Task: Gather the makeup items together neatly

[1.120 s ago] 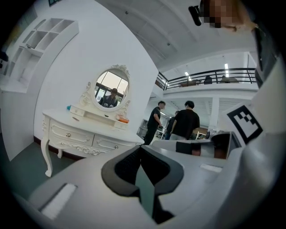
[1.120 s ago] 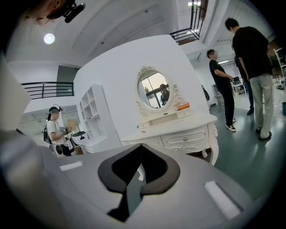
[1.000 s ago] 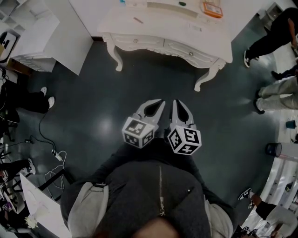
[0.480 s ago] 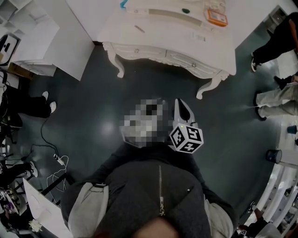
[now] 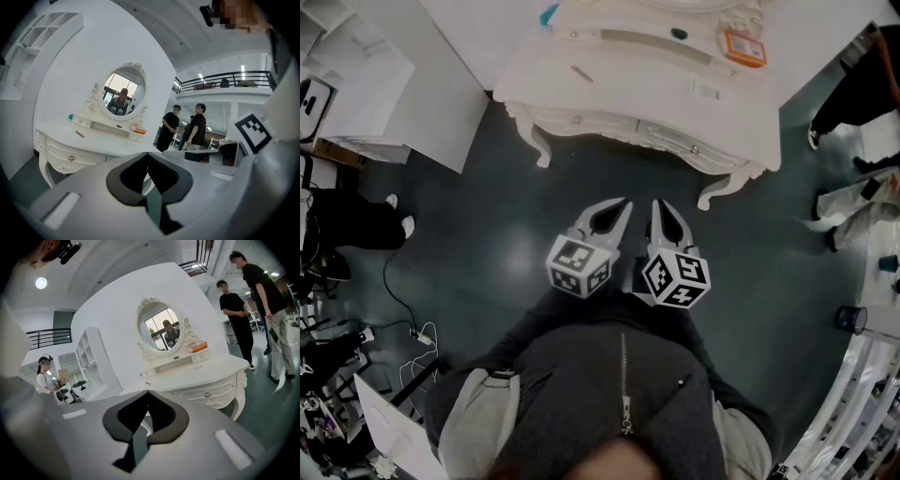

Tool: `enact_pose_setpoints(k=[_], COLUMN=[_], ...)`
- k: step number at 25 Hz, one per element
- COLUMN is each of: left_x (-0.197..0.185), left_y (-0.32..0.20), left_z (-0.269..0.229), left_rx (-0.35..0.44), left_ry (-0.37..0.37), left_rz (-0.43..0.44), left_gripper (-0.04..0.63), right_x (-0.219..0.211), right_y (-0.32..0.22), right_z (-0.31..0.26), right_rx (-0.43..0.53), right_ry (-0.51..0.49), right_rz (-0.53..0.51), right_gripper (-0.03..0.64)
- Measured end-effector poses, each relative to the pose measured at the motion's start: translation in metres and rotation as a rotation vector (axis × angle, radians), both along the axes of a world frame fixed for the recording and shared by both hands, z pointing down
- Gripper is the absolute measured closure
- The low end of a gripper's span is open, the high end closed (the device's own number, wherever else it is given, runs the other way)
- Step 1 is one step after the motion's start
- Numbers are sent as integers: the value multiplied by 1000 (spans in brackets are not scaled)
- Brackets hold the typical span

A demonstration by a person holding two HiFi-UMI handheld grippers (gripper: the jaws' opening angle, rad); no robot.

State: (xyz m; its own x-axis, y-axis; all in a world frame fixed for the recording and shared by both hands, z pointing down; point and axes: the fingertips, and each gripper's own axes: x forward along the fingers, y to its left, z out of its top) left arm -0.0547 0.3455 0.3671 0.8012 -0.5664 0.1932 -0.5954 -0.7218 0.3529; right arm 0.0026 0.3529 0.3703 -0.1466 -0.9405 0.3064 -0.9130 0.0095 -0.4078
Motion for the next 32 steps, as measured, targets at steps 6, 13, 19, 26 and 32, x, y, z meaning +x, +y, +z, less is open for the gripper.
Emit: enact_pose_setpoints(k=[6,13,19,26,32], left_x=[3,1,2,3,2], left_y=[-37,-83,-118,-143,-152], left_z=[0,-4,-5,3,7], left_rx=[-7,11,24,13,-5], left_ry=[3,12,17,18,20], left_rz=[13,23,45,57,51], left_gripper=[586,588,588,586,586], right_x=[3,0,2,-1,2], right_y=[-36,-79,-112,-137,-147], right_z=[1,-3,-5,0,0], right_rx=[-10,5,23,25,20], right_ry=[2,17,36,65,113], right_rz=[13,21,45,49,47], right_gripper=[614,614,614,614,614])
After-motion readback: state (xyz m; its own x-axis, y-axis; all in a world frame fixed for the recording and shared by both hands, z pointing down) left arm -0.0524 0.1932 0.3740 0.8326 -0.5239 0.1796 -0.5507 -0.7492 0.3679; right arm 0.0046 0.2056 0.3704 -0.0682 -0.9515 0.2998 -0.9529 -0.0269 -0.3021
